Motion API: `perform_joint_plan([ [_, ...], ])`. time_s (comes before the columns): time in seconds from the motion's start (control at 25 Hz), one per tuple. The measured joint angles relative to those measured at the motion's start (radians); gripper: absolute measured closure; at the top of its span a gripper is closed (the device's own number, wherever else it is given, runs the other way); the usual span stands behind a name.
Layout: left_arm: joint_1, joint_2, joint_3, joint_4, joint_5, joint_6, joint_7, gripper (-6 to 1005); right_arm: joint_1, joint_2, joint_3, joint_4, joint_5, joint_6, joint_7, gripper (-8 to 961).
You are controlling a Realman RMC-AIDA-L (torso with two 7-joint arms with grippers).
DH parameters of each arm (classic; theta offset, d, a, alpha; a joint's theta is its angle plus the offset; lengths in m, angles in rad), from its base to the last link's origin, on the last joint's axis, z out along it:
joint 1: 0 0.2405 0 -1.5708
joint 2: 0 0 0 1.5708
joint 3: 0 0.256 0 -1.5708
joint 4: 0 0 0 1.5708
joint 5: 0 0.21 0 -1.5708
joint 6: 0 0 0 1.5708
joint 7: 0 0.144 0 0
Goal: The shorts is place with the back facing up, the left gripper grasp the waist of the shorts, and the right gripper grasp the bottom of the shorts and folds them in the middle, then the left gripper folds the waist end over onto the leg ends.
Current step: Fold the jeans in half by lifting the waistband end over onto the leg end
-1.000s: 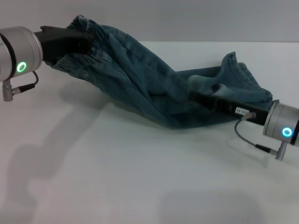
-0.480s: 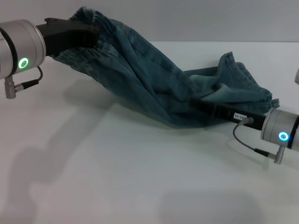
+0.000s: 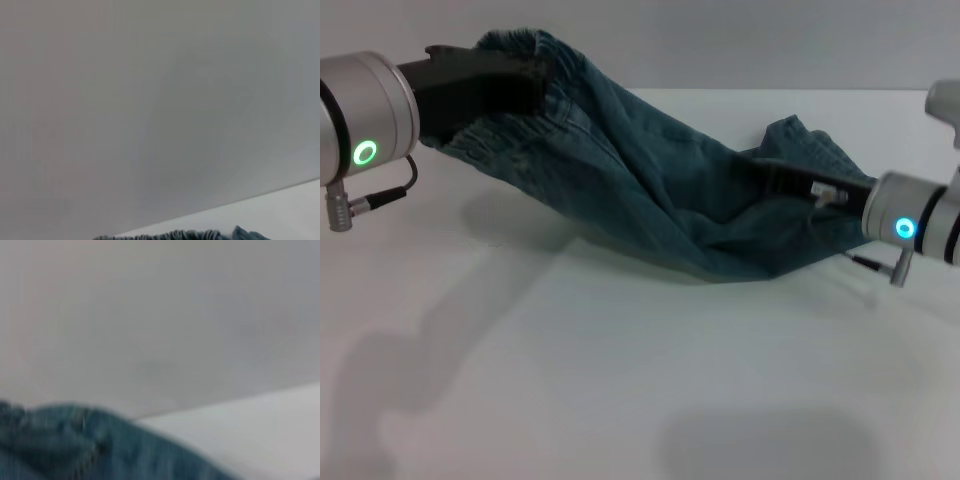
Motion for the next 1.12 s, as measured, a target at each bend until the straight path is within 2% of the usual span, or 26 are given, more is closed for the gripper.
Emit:
perform_joint_plan([
  [0.28,0.009,0.000,0.005,-0.001,-0.016,-0.006,0.017,954,0.057,-0.001,-0.002,-0.058,0.005,0.072,-0.002,931],
  [0.44,0.011,0.002,-0.001,0.004,-0.032,-0.006,0.039,954,0.046,0.005,-0.020,-0.068,0.007,0.015,-0.027,930],
  [0.8,0.003,0.000,-0.001,0.001,-0.036,0.008,0.048,954,0.015,0.010,-0.024,0.049,0.033,-0.158,-0.068,927],
  [1.12,-0.006,-0.001,0.010,-0.008,-0.115,0.048,0.105,954,0.097,0.011,-0.034,0.134,0.027,-0.168,-0.071,924],
])
